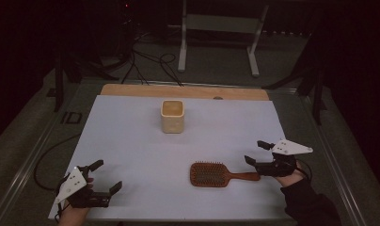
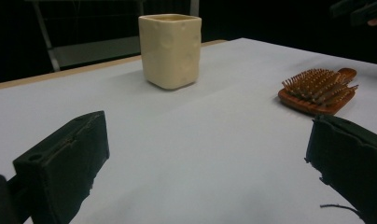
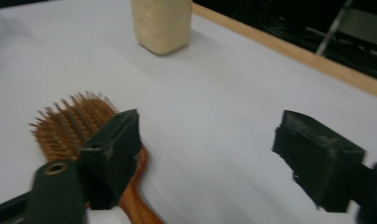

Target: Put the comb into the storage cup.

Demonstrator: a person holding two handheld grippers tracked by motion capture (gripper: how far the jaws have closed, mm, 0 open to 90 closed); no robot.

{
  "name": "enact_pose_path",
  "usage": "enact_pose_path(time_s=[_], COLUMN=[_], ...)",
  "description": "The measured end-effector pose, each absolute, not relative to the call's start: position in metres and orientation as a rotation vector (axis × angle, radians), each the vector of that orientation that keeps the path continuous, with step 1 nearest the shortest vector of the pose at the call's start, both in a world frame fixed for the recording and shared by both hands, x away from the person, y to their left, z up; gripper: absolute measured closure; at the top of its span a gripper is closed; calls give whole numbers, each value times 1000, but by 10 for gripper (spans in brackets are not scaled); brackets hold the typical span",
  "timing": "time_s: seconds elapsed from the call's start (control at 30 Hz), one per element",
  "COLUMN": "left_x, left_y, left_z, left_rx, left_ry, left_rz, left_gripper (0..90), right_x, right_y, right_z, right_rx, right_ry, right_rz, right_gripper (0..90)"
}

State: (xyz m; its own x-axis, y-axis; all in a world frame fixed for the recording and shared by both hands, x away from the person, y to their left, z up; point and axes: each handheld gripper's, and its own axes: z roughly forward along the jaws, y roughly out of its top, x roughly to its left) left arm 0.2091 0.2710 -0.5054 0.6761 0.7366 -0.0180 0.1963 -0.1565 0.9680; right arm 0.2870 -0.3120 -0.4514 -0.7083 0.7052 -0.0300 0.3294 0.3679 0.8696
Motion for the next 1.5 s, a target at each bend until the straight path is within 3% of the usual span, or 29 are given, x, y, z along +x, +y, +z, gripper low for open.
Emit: enact_pose_path(time_s=[0.2,0.67,1.5], left_x=[209,210,210], left_y=[271,270,269], left_z=[-506,-506,-506], left_rx=[1700,1701,1705], left_ry=[760,760,754], left_rz=[565,558,553], left_gripper=[1,0,1], right_x=[293,291,277], right_y=[-318,-328,-327], right_z=[-468,-502,-516], right_rx=[945,971,966], right_ry=[2260,2343,2467], right_rz=[1235,1002,938], right_gripper=[399,897,900])
